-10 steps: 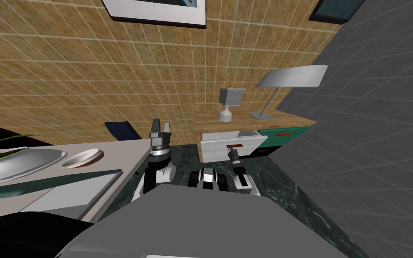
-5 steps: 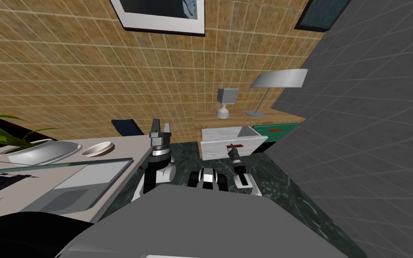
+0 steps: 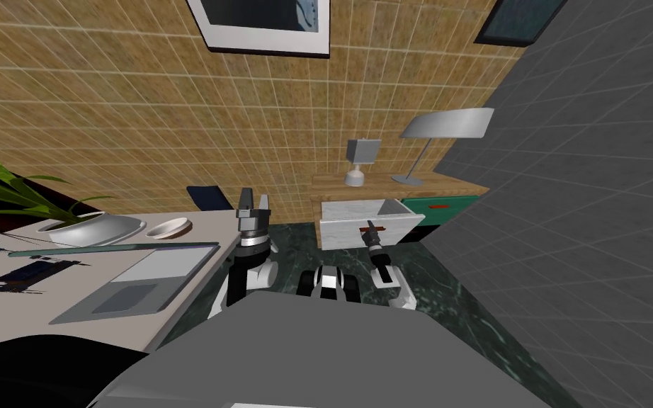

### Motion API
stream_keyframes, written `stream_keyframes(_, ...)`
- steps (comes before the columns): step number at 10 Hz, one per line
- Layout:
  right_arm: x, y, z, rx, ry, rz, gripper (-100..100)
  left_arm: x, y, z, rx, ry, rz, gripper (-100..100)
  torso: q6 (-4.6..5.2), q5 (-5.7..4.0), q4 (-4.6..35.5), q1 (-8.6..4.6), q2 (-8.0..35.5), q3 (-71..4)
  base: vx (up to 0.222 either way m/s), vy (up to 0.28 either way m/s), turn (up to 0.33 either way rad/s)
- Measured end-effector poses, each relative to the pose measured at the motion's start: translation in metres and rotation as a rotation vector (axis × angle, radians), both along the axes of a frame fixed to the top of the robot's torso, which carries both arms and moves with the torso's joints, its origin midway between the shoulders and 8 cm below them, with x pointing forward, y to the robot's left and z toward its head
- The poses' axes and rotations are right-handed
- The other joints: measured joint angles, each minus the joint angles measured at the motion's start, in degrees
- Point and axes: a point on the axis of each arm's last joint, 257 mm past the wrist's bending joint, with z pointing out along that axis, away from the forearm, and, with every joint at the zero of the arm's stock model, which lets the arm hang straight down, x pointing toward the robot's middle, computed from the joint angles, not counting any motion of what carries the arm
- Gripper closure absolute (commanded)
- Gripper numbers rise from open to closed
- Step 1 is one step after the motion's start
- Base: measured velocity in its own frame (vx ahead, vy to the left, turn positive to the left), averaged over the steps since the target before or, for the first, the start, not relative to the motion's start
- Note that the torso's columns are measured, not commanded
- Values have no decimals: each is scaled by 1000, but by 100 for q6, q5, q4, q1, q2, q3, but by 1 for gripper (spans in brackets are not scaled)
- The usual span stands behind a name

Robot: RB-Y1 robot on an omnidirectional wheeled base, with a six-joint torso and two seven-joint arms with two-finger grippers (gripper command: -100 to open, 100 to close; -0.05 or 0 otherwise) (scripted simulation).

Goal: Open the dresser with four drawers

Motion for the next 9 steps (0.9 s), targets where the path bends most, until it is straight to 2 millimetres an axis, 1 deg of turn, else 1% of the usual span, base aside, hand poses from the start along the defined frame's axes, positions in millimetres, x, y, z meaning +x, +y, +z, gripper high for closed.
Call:
stream_keyframes(3,10,-6,9,0,18,-23,-100,0,0,0,0,0,0,0,4,19,42,12,36,18,-50,-5,41)
stream_keyframes(4,10,-7,7,2,26,-27,0,0,0,0,0,0,0,0,6,16,31,13,28,15,0,0,0)
stream_keyframes(9,8,-9,0,0,42,-32,0,0,0,0,0,0,0,0,0,2,2,0,-3,-3,0,0,0)
